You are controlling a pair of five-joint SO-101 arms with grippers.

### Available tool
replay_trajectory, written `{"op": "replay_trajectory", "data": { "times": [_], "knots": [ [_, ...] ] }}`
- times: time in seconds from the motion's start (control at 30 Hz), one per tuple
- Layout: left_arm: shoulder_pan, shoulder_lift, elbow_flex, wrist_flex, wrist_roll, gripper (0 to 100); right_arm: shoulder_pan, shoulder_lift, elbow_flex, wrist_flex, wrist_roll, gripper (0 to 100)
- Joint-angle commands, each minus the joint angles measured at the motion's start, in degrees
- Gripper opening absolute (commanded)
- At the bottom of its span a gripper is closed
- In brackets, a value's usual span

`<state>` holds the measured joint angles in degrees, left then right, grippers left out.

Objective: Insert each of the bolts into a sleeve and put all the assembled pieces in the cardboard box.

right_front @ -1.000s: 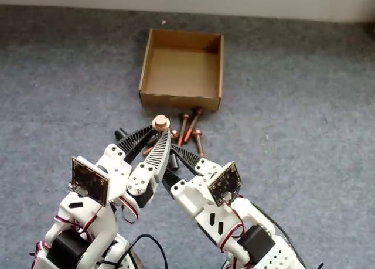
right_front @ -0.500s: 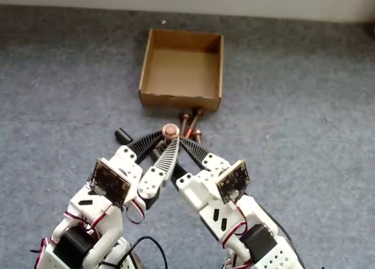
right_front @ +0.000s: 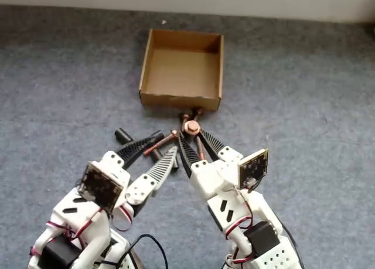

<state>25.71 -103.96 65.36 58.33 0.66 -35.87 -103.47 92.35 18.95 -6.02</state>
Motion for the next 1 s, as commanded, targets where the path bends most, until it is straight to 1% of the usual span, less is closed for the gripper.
{"op": "replay_trajectory", "data": {
  "times": [0.0,0.13,0.27,0.3,0.43,0.57,0.63,0.77,0.97],
  "knots": [
    [-7.60,-0.22,-3.03,1.05,0.18,16,0.75,-0.84,-0.92,0.84,-0.70,0.5],
    [-16.57,-0.22,0.22,2.55,0.18,15,0.75,-0.40,-1.27,8.57,-0.70,0.5],
    [-24.57,-0.31,6.73,2.11,0.35,3,0.75,-0.31,-4.18,14.90,-0.70,0.5],
    [-25.54,-0.31,8.75,2.11,0.35,1,0.84,-0.31,-5.41,16.31,-0.70,0.5],
    [-25.98,-0.31,17.71,1.58,0.26,1,0.84,-0.31,-11.47,23.25,-0.62,0.5],
    [-27.56,-0.31,24.75,-3.16,0.26,0,0.84,-0.13,-17.54,27.03,-0.09,0.5],
    [-28.44,-0.31,27.21,-5.63,0.26,0,0.84,0.75,-19.91,27.03,2.02,0.5],
    [-31.52,-0.31,28.35,-8.70,0.18,0,0.84,10.59,-28.70,26.68,3.25,0.5],
    [-31.96,-0.31,28.35,-8.79,0.18,0,0.92,36.44,-44.97,20.35,3.60,0.5]
  ]
}}
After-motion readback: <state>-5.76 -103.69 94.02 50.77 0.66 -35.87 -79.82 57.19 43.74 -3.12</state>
